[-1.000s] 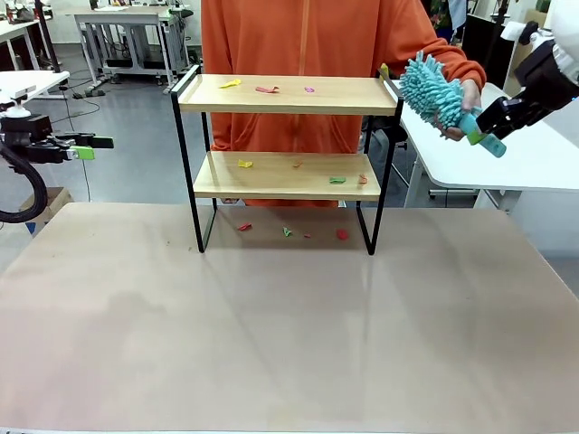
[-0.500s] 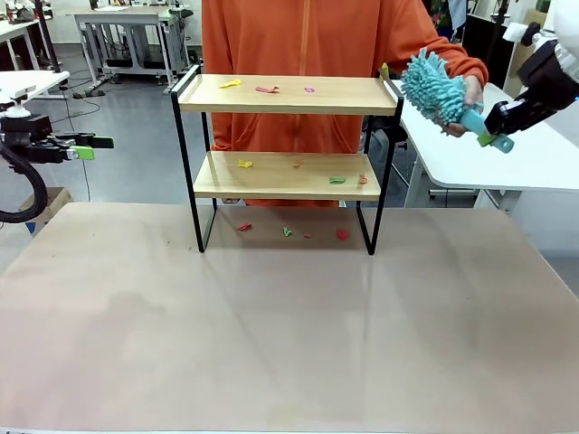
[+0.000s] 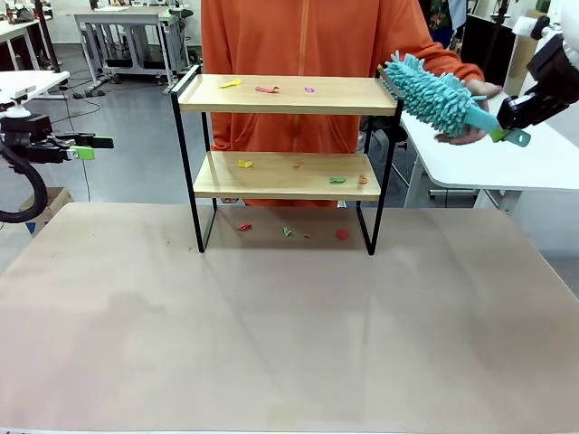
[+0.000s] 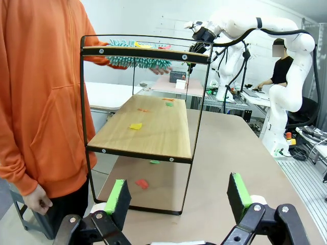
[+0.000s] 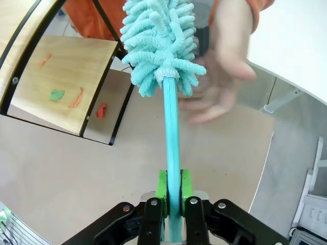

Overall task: Clean the shelf.
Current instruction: Pick up the Duster handed by the human, then clean the specific section of the Shelf indicated by the human with the Duster.

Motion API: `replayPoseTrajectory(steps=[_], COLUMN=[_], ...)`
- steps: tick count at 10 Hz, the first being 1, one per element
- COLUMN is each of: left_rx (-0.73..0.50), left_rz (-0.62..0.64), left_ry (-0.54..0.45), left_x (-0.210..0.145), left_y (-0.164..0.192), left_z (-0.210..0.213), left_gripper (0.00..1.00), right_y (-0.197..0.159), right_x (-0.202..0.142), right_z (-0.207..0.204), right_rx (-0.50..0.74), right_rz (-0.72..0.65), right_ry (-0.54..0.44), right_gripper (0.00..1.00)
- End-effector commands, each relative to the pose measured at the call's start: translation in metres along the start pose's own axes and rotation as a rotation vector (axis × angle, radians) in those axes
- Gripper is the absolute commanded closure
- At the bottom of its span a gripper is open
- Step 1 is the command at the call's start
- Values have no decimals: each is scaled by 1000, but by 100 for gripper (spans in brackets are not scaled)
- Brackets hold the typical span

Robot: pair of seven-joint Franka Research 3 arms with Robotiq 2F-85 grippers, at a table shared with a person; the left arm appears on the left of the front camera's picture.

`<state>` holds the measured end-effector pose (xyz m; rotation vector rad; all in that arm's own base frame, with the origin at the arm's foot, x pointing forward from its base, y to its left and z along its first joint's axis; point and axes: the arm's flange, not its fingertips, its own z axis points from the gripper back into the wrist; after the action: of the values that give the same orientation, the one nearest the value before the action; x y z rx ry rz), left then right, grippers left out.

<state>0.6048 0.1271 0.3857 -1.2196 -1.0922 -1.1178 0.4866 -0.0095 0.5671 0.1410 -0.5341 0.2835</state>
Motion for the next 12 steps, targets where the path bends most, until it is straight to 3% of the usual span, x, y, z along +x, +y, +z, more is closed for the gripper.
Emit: replayPoseTrajectory(steps=[1,2,12], left_rx=[-4,-4,-4], left_rz=[-17,-17,-17], left_ry=[7,7,7], left_x=[-1,-1,-1], left_y=[-1,-1,-1], left_z=[1,1,1], left_gripper=[0,0,0], right_y=[0,0,0], right_x=[-2,0,0], right_z=[10,0,0], right_rx=[-29,0,0], right_rz=[-20,0,0], right_ry=[-105,0,0], right_gripper=[100,100,100])
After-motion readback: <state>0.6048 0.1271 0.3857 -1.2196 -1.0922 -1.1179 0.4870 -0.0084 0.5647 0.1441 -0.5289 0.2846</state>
